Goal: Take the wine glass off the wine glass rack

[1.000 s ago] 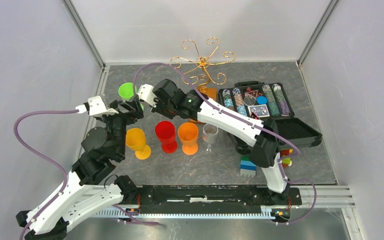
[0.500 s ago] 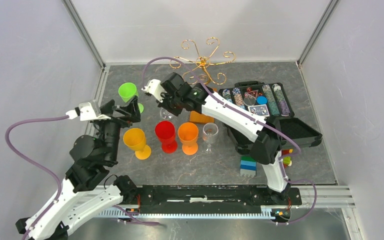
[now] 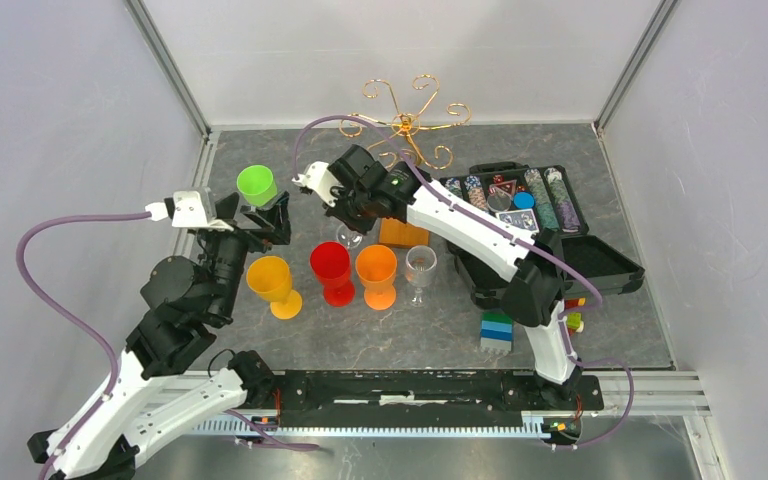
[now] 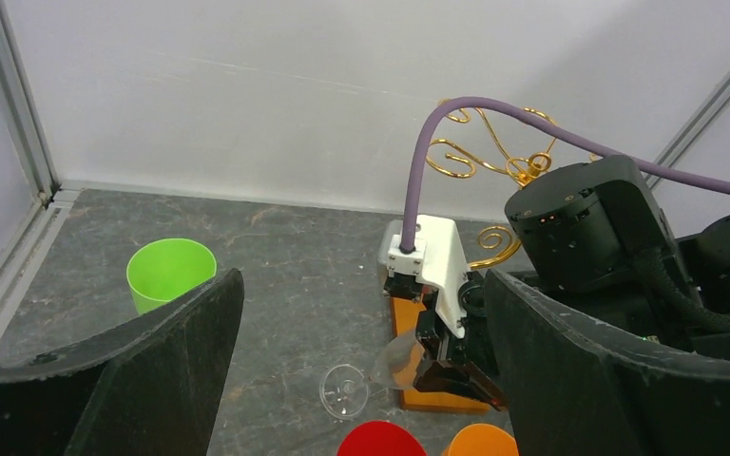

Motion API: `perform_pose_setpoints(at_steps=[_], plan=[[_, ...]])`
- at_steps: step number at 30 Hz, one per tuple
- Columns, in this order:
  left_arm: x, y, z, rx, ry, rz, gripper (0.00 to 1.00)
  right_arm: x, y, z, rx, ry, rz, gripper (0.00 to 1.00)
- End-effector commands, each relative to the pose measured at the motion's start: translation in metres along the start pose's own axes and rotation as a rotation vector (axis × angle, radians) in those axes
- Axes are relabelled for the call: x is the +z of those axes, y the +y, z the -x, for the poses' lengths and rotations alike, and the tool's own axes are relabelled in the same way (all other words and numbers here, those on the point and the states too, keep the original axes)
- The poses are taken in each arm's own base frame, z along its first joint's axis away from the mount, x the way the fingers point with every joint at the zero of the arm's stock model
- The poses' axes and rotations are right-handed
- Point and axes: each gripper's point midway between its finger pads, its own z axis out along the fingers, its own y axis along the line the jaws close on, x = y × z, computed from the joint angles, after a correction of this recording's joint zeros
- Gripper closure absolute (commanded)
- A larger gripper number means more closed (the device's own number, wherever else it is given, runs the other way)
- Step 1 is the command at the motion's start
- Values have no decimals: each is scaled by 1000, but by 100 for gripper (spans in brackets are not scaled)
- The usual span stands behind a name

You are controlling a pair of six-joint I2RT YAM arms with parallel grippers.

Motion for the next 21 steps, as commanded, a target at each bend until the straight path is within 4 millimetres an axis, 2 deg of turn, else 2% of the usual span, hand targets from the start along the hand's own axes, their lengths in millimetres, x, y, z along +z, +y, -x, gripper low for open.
perform_pose_setpoints(at_steps=[1,14,18,21], plan=[[0,7,7,-2,-14,40,2,-27,4,7,-26,-26,24,100],[-5,14,12,-23,-40,57,2,-57,20,-8,-87,9,115,99],[-4,12,10,-22,-34,52,2,-66,22,-9,-90,-1,120,92],[-3,11,8,-20,-30,49,2,-65,23,-10,-91,5,124,87]])
